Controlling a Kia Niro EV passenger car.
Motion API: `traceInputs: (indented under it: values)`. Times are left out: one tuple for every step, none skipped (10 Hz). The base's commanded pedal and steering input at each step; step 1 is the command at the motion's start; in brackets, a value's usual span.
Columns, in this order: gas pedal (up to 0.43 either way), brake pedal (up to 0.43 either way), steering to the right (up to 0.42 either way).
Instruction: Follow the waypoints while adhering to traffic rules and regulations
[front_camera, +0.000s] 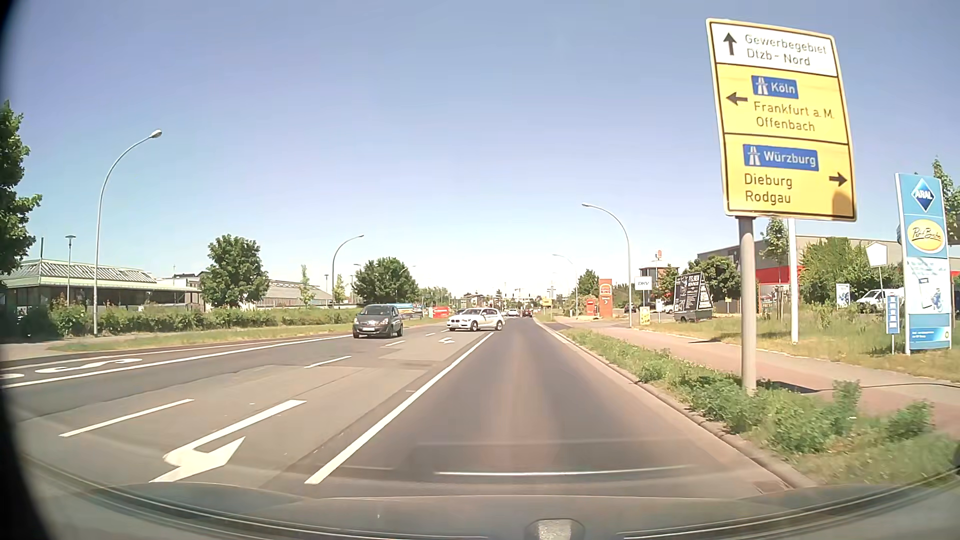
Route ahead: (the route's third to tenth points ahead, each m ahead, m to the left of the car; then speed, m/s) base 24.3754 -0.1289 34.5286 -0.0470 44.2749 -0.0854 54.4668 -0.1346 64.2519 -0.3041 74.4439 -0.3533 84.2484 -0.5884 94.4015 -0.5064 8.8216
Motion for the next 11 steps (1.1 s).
traceInputs:
  values:
    - [0.189, 0.024, 0.011]
    - [0.189, 0.030, 0.011]
    - [0.189, 0.024, 0.011]
    - [0.189, 0.024, 0.011]
    - [0.189, 0.024, 0.011]
    - [0.189, 0.024, 0.011]
    - [0.189, 0.024, 0.011]
    - [0.189, 0.024, 0.011]
    - [0.189, 0.030, 0.010]
    - [0.189, 0.024, 0.009]
    - [0.189, 0.024, 0.009]
